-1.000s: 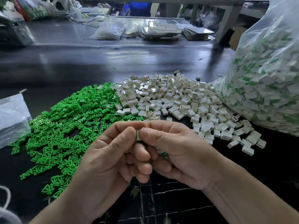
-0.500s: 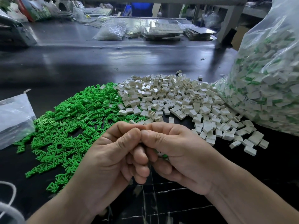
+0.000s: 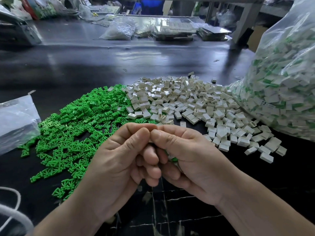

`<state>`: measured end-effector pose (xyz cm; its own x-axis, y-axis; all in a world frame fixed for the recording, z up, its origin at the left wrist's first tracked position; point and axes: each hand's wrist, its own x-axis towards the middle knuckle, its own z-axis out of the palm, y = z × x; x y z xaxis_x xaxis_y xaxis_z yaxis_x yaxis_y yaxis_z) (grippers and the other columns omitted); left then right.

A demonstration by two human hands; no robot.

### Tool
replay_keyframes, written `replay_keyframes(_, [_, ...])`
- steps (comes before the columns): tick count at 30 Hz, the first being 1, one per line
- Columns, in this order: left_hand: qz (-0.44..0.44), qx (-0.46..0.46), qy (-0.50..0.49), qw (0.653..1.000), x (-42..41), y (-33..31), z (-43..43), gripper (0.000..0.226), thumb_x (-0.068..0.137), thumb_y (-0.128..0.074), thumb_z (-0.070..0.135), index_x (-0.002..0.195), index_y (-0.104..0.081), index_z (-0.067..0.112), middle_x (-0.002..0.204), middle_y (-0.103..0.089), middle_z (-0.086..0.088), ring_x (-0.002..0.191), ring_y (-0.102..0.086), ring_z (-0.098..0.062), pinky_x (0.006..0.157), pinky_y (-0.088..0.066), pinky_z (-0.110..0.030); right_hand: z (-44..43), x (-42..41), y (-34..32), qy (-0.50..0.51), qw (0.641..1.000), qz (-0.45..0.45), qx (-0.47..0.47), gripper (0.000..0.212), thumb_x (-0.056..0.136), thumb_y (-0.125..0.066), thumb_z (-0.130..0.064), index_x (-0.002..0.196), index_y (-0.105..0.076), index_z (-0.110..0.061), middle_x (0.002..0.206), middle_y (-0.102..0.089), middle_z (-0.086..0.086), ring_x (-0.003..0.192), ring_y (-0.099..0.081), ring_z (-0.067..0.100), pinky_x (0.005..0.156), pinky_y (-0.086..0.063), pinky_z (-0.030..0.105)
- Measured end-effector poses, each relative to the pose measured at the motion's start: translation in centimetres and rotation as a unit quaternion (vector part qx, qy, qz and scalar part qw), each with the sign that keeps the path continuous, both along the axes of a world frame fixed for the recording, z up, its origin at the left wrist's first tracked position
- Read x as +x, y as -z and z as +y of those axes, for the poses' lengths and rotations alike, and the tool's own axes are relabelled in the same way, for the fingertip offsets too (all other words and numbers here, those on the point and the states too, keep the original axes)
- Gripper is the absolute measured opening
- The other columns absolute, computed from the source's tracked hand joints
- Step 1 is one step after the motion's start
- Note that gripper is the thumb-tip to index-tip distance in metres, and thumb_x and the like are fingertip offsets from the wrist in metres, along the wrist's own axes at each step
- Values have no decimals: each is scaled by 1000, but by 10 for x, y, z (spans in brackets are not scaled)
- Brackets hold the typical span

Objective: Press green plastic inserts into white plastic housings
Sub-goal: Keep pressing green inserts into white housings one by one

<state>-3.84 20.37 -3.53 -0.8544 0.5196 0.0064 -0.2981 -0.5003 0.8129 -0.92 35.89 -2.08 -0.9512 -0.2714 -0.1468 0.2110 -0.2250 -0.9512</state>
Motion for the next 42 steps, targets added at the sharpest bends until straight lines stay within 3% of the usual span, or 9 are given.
replay_keyframes(7, [55,-79,-27,995,-7,5,-5,19,85,-61,20,97,-70,8,60,-63,-15,43,-61,-24,41,-50,-26,1,-8,9,-19,1000,-5,-21,29,102,-49,-25,81,-54,-5,59,-54,7,45,-37,17,32,-26,17])
replay_keyframes(11, [112,-148,-89,979,-11,4,-13,15,86,-57,18,91,-71,15,62,-65,-16,47,-61,-27,41,-49,-30,4,-13,11,-67,980,-24,-186,19,91,-48,-22,79,-53,-9,64,-57,4,41,-50,8,31,-30,15])
replay_keyframes(16, [242,-334,-208,887,-13,8,-18,14,94,-58,17,93,-67,28,74,-72,-2,61,-69,-16,51,-53,-20,20,-20,8,-59,926,2,-374,16,89,-61,-22,83,-62,-7,87,-63,11,54,-65,13,34,-46,17])
replay_keyframes(19, [364,-489,-231,758,-14,15,-19,18,89,-54,41,106,-61,40,90,-68,22,81,-64,3,60,-52,-14,29,-23,8,-16,935,-2,-353,17,86,-65,-24,79,-62,-9,84,-64,9,52,-64,12,32,-45,18])
replay_keyframes(23, [466,-652,-134,584,-18,22,-15,58,85,-41,59,135,-54,33,124,-55,13,114,-47,-10,91,-43,-34,40,-26,8,77,983,5,-165,5,83,-65,-13,86,-68,-11,76,-62,8,46,-54,11,30,-37,18])
replay_keyframes(26, [481,-714,-92,501,-23,26,-14,47,85,-56,53,123,-66,28,121,-62,0,114,-51,-25,91,-45,-43,40,-24,12,146,975,51,162,15,92,-65,-13,99,-73,-24,67,-63,3,46,-49,14,34,-37,23])
replay_keyframes(32, [483,-703,-122,508,-26,30,-12,25,80,-68,46,93,-74,26,98,-64,3,94,-54,-23,80,-45,-42,25,-25,28,107,793,179,573,23,95,-60,-37,113,-71,-28,93,-75,-4,90,-69,17,80,-56,38])
replay_keyframes(36, [464,-707,-140,515,-26,30,-4,25,81,-65,49,89,-72,26,99,-61,3,96,-53,-22,81,-42,-41,23,-31,31,115,704,203,671,30,98,-50,-38,126,-59,-36,92,-73,-3,88,-68,27,67,-52,34])
replay_keyframes(42, [456,-695,-142,537,-24,29,-7,20,83,-63,45,84,-67,25,98,-61,6,96,-53,-20,82,-40,-41,48,-33,19,169,658,153,718,27,92,-52,-30,116,-64,-32,85,-68,-1,75,-58,27,62,-42,32])
